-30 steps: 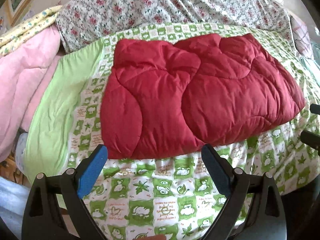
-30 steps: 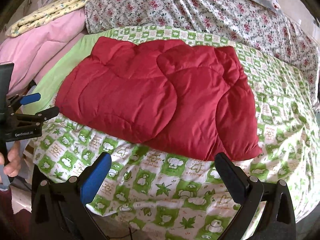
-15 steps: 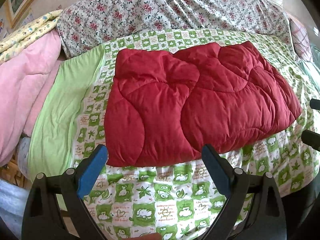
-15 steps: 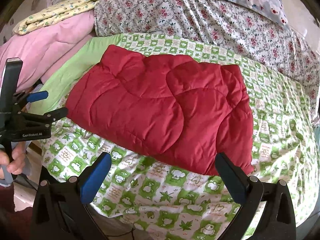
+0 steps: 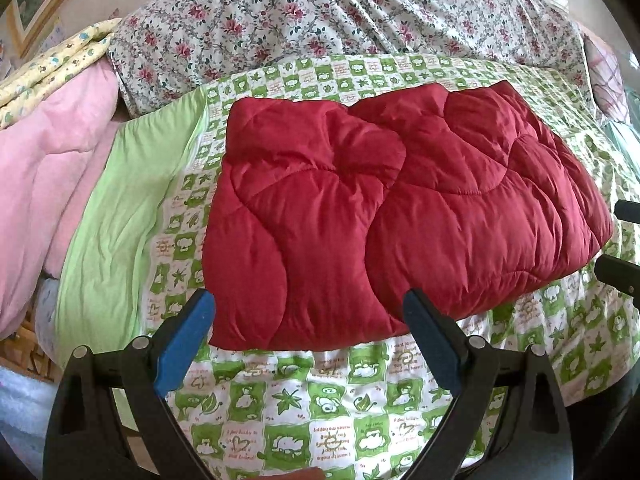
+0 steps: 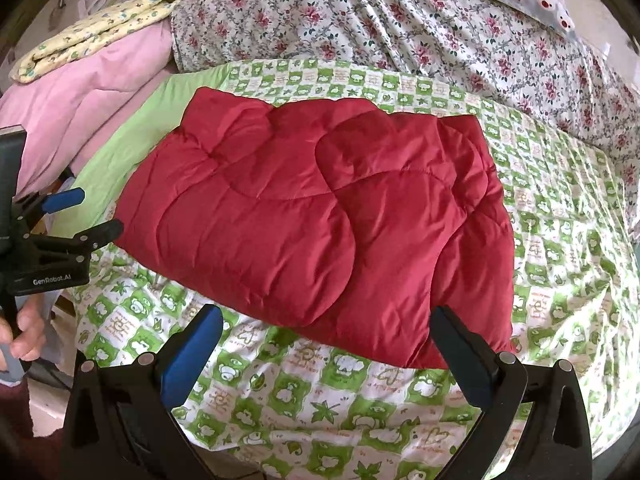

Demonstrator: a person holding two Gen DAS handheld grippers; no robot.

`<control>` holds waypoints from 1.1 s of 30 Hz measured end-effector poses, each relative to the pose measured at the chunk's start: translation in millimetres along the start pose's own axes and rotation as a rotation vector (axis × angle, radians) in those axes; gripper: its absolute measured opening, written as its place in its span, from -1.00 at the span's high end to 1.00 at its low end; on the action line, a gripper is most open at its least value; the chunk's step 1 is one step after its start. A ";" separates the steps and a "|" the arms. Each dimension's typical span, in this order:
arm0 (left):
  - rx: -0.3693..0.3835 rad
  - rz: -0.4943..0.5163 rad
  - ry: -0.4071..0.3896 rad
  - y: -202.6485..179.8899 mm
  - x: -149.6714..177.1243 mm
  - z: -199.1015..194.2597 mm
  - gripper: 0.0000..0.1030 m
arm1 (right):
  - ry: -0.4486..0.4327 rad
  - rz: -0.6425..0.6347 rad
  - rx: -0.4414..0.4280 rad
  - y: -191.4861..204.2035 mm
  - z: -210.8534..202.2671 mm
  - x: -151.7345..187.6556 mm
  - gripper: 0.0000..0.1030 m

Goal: Fold large clothes

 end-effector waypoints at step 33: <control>0.013 0.011 0.035 -8.7 -13.5 30.1 -0.86 | 0.000 -0.018 -0.020 1.9 29.2 -26.2 -1.00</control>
Point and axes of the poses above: each gripper's, at about its wrist camera, not at the fingertips, and z roughly the way its jaws point, y to its left, x to its underside, the point moved 10 cm from there along z, roughly the way its jaws point, and after that the axes turned 10 degrees about -y, right-handed, at the moved point
